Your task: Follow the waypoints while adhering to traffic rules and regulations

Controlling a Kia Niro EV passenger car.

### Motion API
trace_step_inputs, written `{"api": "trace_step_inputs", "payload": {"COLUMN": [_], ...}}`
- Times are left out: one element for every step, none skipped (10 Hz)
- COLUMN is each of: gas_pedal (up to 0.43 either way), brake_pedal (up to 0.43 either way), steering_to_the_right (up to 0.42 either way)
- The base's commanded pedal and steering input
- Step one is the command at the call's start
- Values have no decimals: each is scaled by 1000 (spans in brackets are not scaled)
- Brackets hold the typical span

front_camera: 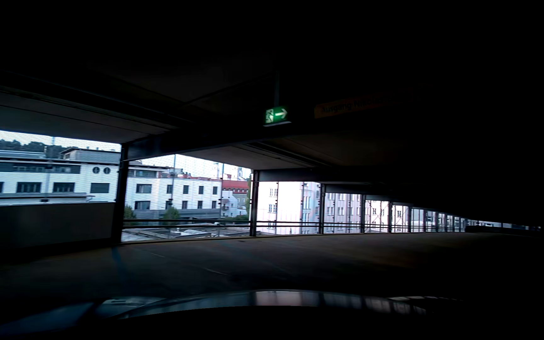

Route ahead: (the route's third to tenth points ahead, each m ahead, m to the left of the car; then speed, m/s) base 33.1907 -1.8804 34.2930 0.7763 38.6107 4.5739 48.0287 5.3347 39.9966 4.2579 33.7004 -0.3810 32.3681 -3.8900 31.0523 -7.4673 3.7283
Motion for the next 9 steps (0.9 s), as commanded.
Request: {"api": "trace_step_inputs", "payload": {"gas_pedal": [150,150,150,150,150,150,150,150,150], "brake_pedal": [0,0,0,0,0,0,0,0,0], "steering_to_the_right": [478,470,463,454,446,438,427,414,392]}}
